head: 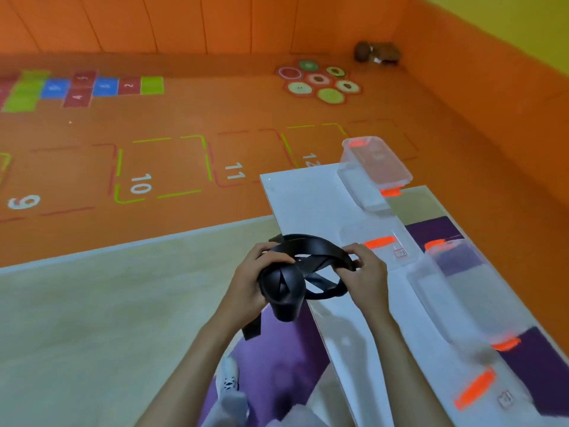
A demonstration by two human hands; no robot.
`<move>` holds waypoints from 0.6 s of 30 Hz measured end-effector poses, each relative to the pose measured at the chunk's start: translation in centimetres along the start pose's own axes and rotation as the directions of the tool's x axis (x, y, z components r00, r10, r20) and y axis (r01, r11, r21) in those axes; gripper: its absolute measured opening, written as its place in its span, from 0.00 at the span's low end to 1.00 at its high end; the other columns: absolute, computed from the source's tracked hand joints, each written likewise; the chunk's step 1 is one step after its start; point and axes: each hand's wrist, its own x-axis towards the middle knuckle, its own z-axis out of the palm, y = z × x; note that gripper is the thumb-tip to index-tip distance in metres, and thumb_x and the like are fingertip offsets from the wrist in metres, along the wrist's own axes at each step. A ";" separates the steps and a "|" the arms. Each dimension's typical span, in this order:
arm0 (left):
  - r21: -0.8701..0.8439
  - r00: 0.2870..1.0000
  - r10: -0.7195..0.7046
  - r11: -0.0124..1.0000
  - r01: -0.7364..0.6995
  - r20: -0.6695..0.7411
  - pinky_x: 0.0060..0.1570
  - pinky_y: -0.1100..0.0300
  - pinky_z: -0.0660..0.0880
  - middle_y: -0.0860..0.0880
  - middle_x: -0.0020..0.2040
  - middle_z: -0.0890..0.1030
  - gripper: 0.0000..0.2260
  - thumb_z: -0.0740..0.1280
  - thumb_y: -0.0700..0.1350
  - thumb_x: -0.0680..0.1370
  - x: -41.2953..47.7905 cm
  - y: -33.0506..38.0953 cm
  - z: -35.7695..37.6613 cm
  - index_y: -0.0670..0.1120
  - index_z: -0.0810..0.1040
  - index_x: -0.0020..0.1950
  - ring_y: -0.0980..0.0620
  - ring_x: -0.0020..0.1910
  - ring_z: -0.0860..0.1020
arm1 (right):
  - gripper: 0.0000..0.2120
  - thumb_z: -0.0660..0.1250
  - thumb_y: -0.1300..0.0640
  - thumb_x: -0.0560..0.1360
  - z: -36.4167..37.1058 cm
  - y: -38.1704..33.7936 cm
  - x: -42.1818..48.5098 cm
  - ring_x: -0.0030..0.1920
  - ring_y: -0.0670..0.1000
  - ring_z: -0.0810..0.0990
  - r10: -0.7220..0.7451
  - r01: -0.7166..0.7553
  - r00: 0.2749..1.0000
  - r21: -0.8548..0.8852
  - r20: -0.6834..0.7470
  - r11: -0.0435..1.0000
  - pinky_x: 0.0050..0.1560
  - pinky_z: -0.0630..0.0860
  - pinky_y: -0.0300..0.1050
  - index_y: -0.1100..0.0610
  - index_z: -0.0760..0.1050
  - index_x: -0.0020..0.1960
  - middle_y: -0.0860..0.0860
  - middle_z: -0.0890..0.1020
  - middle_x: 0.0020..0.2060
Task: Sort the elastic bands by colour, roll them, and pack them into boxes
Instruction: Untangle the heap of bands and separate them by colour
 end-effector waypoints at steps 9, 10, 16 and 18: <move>-0.132 0.987 0.075 0.990 -0.056 0.142 0.67 0.52 0.75 0.46 0.65 0.78 0.12 0.74 0.42 0.75 15.1 -6.0 -2.1 0.49 0.84 0.59 0.48 0.68 0.78 | 0.14 0.74 0.63 0.69 3.1 -2.1 10.7 0.38 0.48 0.82 0.049 -0.047 0.975 0.017 -0.218 0.999 0.40 0.75 0.39 0.45 0.80 0.46 0.43 0.82 0.45; -0.135 0.984 0.083 0.989 -0.061 0.160 0.66 0.53 0.74 0.46 0.65 0.78 0.12 0.73 0.44 0.75 16.9 -6.6 -1.8 0.49 0.84 0.58 0.48 0.68 0.78 | 0.14 0.74 0.63 0.70 3.2 -1.9 12.1 0.37 0.49 0.82 0.062 -0.057 0.965 0.027 -0.254 0.998 0.40 0.76 0.42 0.45 0.80 0.46 0.44 0.82 0.45; -0.160 0.958 0.117 0.984 -0.076 0.261 0.66 0.52 0.75 0.45 0.64 0.78 0.15 0.74 0.36 0.74 27.7 -9.8 2.2 0.47 0.84 0.59 0.46 0.67 0.78 | 0.12 0.74 0.64 0.70 3.3 0.3 19.9 0.32 0.49 0.80 0.176 -0.121 0.879 0.148 -0.444 0.981 0.40 0.77 0.50 0.48 0.80 0.47 0.46 0.82 0.46; -0.170 0.957 0.119 0.983 -0.075 0.266 0.65 0.49 0.76 0.49 0.63 0.79 0.20 0.77 0.31 0.72 30.6 -10.9 3.7 0.50 0.83 0.60 0.45 0.66 0.79 | 0.12 0.73 0.65 0.71 3.4 1.1 21.8 0.32 0.54 0.78 0.239 -0.168 0.841 0.187 -0.485 0.968 0.39 0.77 0.53 0.49 0.80 0.48 0.46 0.82 0.47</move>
